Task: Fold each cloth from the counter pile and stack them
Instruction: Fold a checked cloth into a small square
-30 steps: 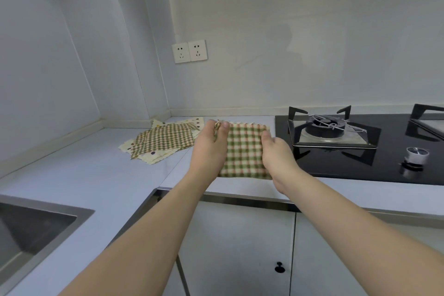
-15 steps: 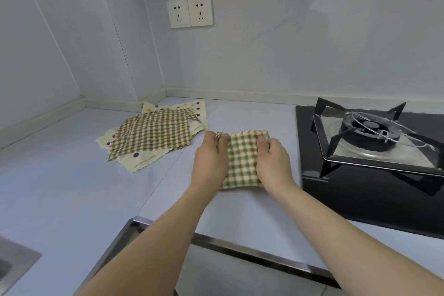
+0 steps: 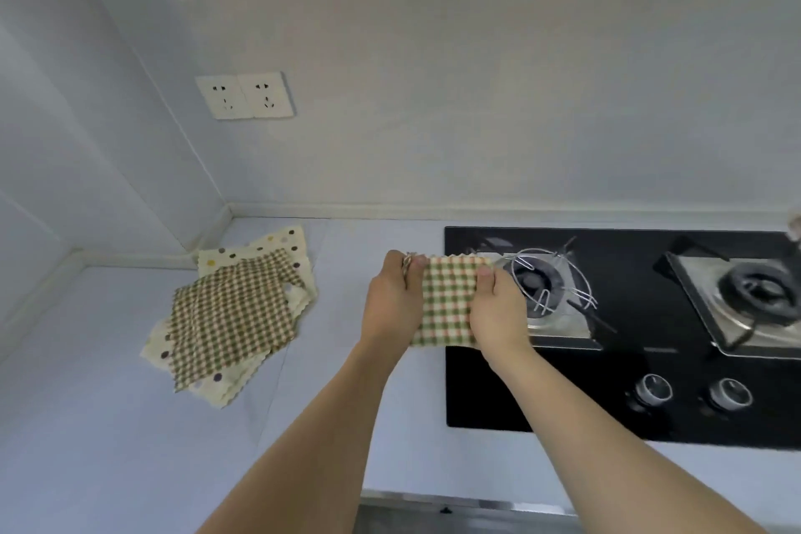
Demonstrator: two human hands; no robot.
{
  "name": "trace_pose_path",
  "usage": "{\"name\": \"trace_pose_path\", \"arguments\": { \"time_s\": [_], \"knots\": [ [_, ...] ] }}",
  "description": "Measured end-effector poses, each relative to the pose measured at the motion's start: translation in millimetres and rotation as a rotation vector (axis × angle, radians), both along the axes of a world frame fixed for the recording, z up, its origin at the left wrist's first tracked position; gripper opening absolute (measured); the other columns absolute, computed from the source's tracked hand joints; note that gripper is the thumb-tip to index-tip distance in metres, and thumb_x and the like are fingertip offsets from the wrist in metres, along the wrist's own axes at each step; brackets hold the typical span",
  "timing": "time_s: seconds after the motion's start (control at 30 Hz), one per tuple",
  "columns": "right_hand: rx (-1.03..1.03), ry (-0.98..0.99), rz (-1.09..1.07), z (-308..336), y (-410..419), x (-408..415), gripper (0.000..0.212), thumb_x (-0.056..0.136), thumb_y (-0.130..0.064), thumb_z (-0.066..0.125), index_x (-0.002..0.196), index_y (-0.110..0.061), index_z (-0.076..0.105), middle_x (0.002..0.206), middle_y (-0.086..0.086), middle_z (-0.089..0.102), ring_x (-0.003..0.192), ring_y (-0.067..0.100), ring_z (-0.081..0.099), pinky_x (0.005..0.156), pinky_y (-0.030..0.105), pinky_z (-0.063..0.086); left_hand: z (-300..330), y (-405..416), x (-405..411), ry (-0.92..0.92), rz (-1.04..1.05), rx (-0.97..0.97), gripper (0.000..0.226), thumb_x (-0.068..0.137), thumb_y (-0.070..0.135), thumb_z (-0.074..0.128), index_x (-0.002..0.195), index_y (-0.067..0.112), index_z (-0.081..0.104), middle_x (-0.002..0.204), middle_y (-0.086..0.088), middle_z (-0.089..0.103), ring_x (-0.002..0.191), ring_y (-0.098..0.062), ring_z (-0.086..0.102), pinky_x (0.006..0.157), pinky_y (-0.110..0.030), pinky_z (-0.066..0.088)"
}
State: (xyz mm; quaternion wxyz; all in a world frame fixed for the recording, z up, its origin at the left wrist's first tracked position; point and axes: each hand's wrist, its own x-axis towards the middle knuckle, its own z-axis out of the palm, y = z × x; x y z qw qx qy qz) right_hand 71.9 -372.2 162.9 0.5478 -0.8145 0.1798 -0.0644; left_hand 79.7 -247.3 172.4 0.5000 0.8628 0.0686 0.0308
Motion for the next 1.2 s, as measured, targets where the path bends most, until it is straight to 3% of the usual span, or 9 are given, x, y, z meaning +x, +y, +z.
{"name": "trace_pose_path", "arguments": {
  "time_s": [0.2,0.3,0.4,0.5,0.6,0.7,0.87,1.07,1.2],
  "knots": [
    [0.024,0.037,-0.105,-3,-107,-11,0.033,0.104,-0.031,0.028,0.105,-0.009,0.053,0.092,-0.001,0.055,0.087,0.017,0.052,0.073,0.028,0.038,-6,-105,3,0.023,-0.108,0.021,0.032,0.101,0.042,0.038,0.088,0.015,0.046,0.071,0.003,0.054,0.063,-0.015,0.049,0.059,-0.034,0.042],
    [0.028,0.025,-0.136,-8,-179,-12,0.033,0.104,-0.031,0.029,0.081,-0.017,0.048,0.080,-0.003,0.052,0.074,0.014,0.050,0.059,0.023,0.035,-9,-176,8,0.017,-0.156,0.018,0.029,0.101,0.044,0.038,0.087,0.018,0.045,0.067,0.006,0.048,0.059,-0.010,0.044,0.054,-0.029,0.036],
    [-0.015,0.037,-0.139,-7,-257,-9,0.034,0.104,-0.033,0.026,0.086,-0.014,0.049,0.081,-0.002,0.052,0.069,0.007,0.048,0.056,0.020,0.034,-9,-253,17,0.006,-0.182,0.001,0.031,0.101,0.044,0.038,0.095,0.016,0.049,0.075,0.005,0.053,0.067,-0.011,0.050,0.060,-0.031,0.040],
    [-0.066,0.043,-0.158,1,-327,-7,0.035,0.104,-0.032,0.026,0.100,-0.009,0.052,0.086,-0.002,0.053,0.072,0.006,0.048,0.060,0.023,0.035,-4,-323,17,0.003,-0.203,-0.025,0.028,0.102,0.042,0.039,0.088,0.019,0.046,0.070,0.001,0.053,0.060,-0.011,0.045,0.057,-0.031,0.038],
    [-0.067,0.055,-0.166,4,-380,0,0.039,0.104,-0.034,0.025,0.112,-0.009,0.054,0.099,0.001,0.056,0.090,0.017,0.053,0.078,0.030,0.039,-1,-377,21,0.016,-0.221,-0.051,0.028,0.102,0.042,0.039,0.084,0.021,0.043,0.064,0.004,0.046,0.054,-0.011,0.038,0.053,-0.030,0.034],
    [-0.039,0.059,-0.241,5,-427,11,0.042,0.103,-0.038,0.025,0.111,-0.011,0.056,0.101,0.002,0.061,0.094,0.019,0.057,0.084,0.034,0.044,0,-426,37,0.032,-0.265,-0.089,0.032,0.102,0.043,0.040,0.078,0.022,0.042,0.063,0.006,0.043,0.053,-0.009,0.035,0.051,-0.026,0.032],
    [-0.015,0.007,-0.341,12,-521,13,0.038,0.103,-0.036,0.027,0.098,-0.010,0.055,0.088,0.002,0.058,0.081,0.016,0.056,0.072,0.032,0.047,1,-523,56,0.055,-0.351,-0.158,0.032,0.101,0.041,0.041,0.083,0.016,0.045,0.072,0.003,0.048,0.064,-0.010,0.044,0.056,-0.024,0.036],
    [0.061,-0.002,-0.350,7,-649,20,0.037,0.103,-0.035,0.027,0.101,-0.012,0.055,0.093,0.003,0.059,0.084,0.018,0.057,0.074,0.032,0.047,5,-653,64,0.064,-0.361,-0.163,0.031,0.102,0.041,0.039,0.091,0.013,0.047,0.075,0.004,0.052,0.067,-0.009,0.048,0.058,-0.024,0.036],
    [0.080,0.085,-0.332,11,-734,14,0.038,0.103,-0.038,0.027,0.101,-0.012,0.055,0.092,0.004,0.060,0.076,0.015,0.055,0.062,0.030,0.045,-6,-727,62,0.194,-0.371,-0.281,0.034,0.099,0.043,0.045,0.086,0.012,0.050,0.073,0.003,0.051,0.068,-0.013,0.048,0.062,-0.028,0.040]
  ]
}}
